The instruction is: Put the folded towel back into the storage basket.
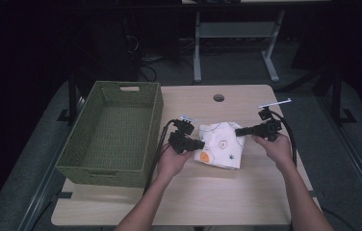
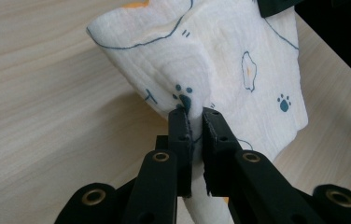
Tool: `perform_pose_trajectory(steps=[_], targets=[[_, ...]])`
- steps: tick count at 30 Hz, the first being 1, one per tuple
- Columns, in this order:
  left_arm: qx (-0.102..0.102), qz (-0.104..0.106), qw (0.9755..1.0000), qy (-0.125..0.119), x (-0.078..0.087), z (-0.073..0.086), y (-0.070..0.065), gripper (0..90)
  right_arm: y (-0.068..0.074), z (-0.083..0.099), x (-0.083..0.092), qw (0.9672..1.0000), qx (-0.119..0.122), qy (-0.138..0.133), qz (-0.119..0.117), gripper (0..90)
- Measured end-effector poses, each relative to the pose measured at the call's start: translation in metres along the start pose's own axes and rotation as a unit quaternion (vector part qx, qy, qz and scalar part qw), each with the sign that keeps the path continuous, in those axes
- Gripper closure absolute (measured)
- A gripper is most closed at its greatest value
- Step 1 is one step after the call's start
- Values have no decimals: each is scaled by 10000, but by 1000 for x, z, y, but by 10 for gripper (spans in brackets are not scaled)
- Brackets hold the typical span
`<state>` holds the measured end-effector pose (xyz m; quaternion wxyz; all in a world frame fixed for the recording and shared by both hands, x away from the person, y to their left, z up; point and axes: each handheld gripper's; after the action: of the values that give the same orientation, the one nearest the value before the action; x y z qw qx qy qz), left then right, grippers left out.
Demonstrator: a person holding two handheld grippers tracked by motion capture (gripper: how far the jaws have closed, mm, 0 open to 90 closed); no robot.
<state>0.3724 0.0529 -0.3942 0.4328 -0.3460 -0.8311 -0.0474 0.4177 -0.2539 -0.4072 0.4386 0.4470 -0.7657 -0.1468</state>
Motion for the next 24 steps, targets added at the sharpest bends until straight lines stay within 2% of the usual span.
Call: perform_pose_trajectory(steps=[2, 12, 15, 20, 21, 24], targets=[[-8, 27, 10000, -24, 4, -2, 0, 837, 5, -4, 3, 10000, 70, -10, -11, 832], [8, 108, 9998, -157, 26, -11, 3, 837, 19, -14, 9, 9998, 128, -81, -108, 832], [-5, 164, 9998, -121, 33, -13, 7, 837, 23, -18, 9, 9996, 138, -138, -190, 832], [11, 240, 9995, -209, 47, -16, 12, 837, 31, -24, 7, 9996, 184, -97, -181, 832], [60, 328, 9991, -259, 52, -17, 15, 837, 33, -26, 7, 9996, 195, -84, -185, 832], [68, 333, 9990, -276, 57, -18, 18, 837, 39, -30, 7, 9995, 223, -97, -195, 832]])
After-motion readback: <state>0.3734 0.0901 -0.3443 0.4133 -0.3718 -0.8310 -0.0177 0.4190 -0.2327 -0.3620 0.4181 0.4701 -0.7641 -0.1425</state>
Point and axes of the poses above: each handheld gripper's, and its own axes: x roughly backward along the jaws, z roughly out of its underside, y roughly to its left, and after that the axes turned 7 degrees about -z, right-handed
